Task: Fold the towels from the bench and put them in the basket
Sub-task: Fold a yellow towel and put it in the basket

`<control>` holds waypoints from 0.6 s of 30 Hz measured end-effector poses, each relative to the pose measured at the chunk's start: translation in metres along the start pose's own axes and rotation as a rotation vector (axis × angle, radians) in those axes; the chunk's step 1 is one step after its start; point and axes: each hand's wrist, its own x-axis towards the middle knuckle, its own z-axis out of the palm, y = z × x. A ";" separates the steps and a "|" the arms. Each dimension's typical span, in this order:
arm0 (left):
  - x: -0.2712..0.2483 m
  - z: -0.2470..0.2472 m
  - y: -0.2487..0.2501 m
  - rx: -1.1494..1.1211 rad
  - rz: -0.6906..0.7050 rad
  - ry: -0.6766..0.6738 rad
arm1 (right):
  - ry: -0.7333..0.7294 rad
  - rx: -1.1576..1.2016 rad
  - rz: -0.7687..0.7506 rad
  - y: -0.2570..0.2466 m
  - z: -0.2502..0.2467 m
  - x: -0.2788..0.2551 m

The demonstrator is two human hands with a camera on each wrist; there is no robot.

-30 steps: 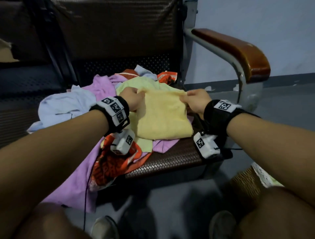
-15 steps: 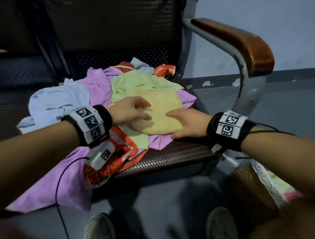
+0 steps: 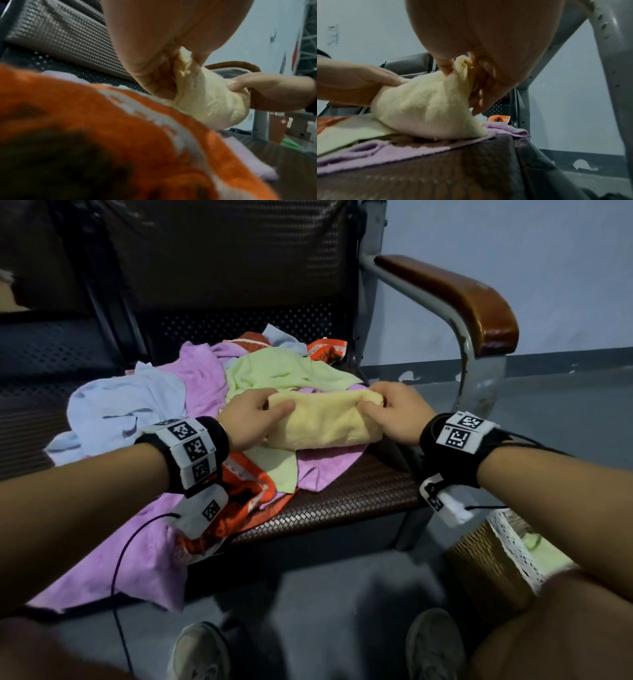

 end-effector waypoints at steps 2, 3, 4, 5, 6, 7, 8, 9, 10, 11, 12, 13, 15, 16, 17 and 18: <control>0.002 0.003 0.004 -0.063 -0.080 0.040 | 0.055 0.122 0.067 -0.001 0.001 0.003; 0.005 0.005 0.005 -0.027 -0.116 0.067 | 0.069 0.152 0.096 -0.001 0.004 0.005; 0.009 0.006 0.006 0.040 -0.152 0.100 | 0.079 0.157 0.128 -0.002 0.007 0.008; 0.012 0.007 0.007 0.102 -0.190 0.137 | 0.085 0.147 0.160 -0.002 0.011 0.012; 0.016 0.008 0.007 0.133 -0.228 0.168 | 0.073 0.131 0.197 -0.002 0.015 0.016; 0.020 0.008 0.007 0.127 -0.258 0.195 | 0.046 0.117 0.229 -0.003 0.018 0.019; 0.023 0.007 0.007 0.110 -0.265 0.225 | 0.007 0.099 0.250 -0.003 0.021 0.021; 0.025 0.007 0.008 0.102 -0.233 0.255 | -0.030 0.067 0.247 -0.004 0.023 0.023; 0.025 0.006 0.010 0.113 -0.163 0.270 | -0.056 0.010 0.213 -0.005 0.024 0.024; 0.023 0.006 0.010 0.140 -0.075 0.254 | -0.069 -0.069 0.150 -0.007 0.025 0.022; 0.021 0.006 0.009 0.174 0.010 0.203 | -0.072 -0.165 0.070 -0.011 0.026 0.020; 0.017 0.008 0.008 0.211 0.063 0.120 | -0.060 -0.253 -0.015 -0.015 0.027 0.017; 0.008 0.013 0.003 0.302 0.090 -0.042 | -0.064 -0.345 -0.145 -0.023 0.028 0.014; 0.005 0.015 -0.001 0.354 0.081 -0.101 | -0.115 -0.338 -0.178 -0.026 0.030 0.014; 0.002 0.018 -0.006 0.389 0.068 -0.152 | -0.194 -0.318 -0.198 -0.027 0.034 0.014; 0.001 0.019 -0.009 0.402 0.057 -0.186 | -0.284 -0.317 -0.210 -0.027 0.038 0.014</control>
